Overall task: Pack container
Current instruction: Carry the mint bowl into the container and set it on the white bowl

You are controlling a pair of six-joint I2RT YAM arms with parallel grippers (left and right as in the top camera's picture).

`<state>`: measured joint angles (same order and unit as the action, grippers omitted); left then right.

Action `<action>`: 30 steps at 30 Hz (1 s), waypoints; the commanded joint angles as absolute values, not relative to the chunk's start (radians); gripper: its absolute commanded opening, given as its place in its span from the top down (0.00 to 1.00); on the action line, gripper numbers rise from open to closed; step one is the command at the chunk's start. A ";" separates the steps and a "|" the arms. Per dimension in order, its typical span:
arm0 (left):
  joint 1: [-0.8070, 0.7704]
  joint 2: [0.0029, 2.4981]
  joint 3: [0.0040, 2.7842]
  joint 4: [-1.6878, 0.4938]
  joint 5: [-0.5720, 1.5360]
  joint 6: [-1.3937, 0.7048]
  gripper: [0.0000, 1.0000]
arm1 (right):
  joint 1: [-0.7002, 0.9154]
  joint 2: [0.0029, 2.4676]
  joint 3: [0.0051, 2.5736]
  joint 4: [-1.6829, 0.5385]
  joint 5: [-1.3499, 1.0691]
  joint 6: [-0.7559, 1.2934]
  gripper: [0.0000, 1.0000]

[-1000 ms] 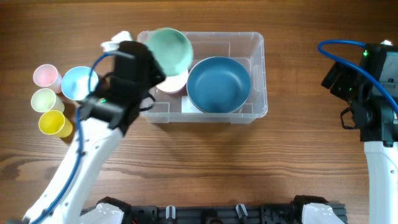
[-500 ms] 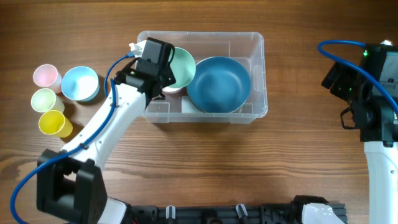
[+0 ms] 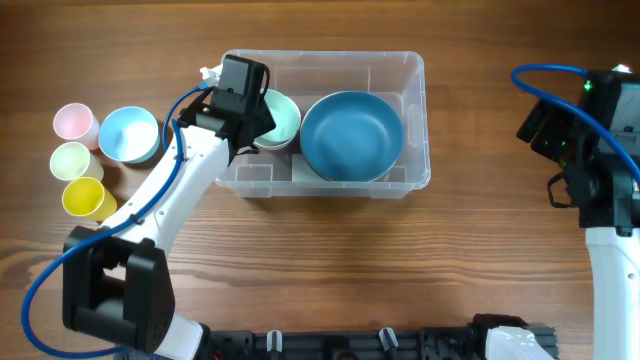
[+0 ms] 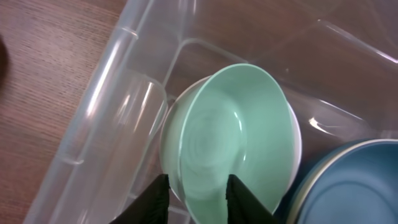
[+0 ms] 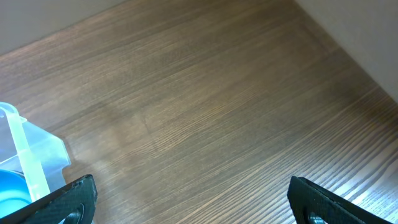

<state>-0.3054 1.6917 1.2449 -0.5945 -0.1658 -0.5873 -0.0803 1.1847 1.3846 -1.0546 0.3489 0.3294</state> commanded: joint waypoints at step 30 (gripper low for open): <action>-0.306 1.792 1.289 -0.643 -0.146 -0.583 0.80 | -0.083 1.190 1.395 -1.052 0.368 0.343 0.00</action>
<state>-0.3058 1.7905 1.2747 -0.6403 -0.1291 -0.5842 -0.0803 1.1847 1.3846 -1.0546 0.3489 0.3294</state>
